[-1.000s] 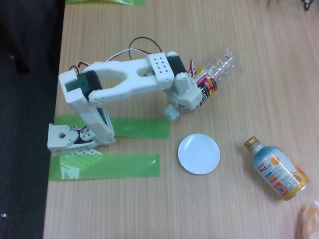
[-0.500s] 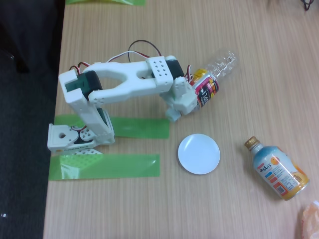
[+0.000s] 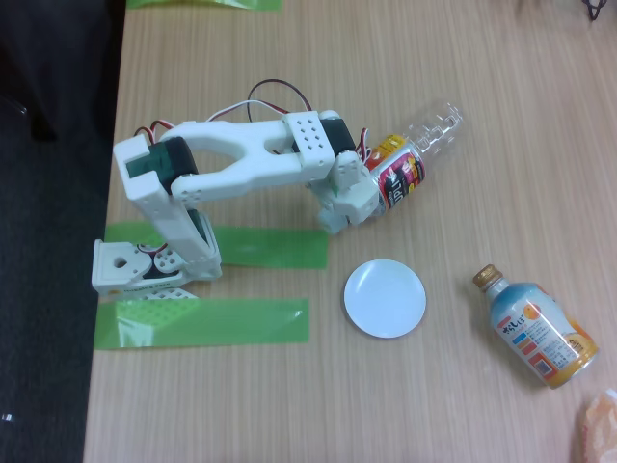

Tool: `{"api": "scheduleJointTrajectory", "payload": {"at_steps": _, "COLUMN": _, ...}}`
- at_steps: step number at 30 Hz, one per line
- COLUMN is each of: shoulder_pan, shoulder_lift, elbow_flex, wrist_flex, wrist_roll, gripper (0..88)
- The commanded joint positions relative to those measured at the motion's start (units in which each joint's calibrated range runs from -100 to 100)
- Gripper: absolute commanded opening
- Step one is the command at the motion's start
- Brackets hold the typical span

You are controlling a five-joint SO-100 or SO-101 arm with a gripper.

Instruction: Pick up the plastic bottle and stand it up on the white place

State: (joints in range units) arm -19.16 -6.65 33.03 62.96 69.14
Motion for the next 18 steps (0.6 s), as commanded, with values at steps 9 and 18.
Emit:
{"api": "scheduleJointTrajectory", "payload": {"at_steps": 9, "shoulder_pan": 2.1, "shoulder_lift": 0.1, "elbow_flex": 0.0, "wrist_flex": -0.1, "wrist_roll": 0.2, "gripper": 28.1}}
{"api": "scheduleJointTrajectory", "payload": {"at_steps": 18, "shoulder_pan": 4.9, "shoulder_lift": 0.1, "elbow_flex": 2.6, "wrist_flex": -0.8, "wrist_roll": 0.2, "gripper": 28.1}}
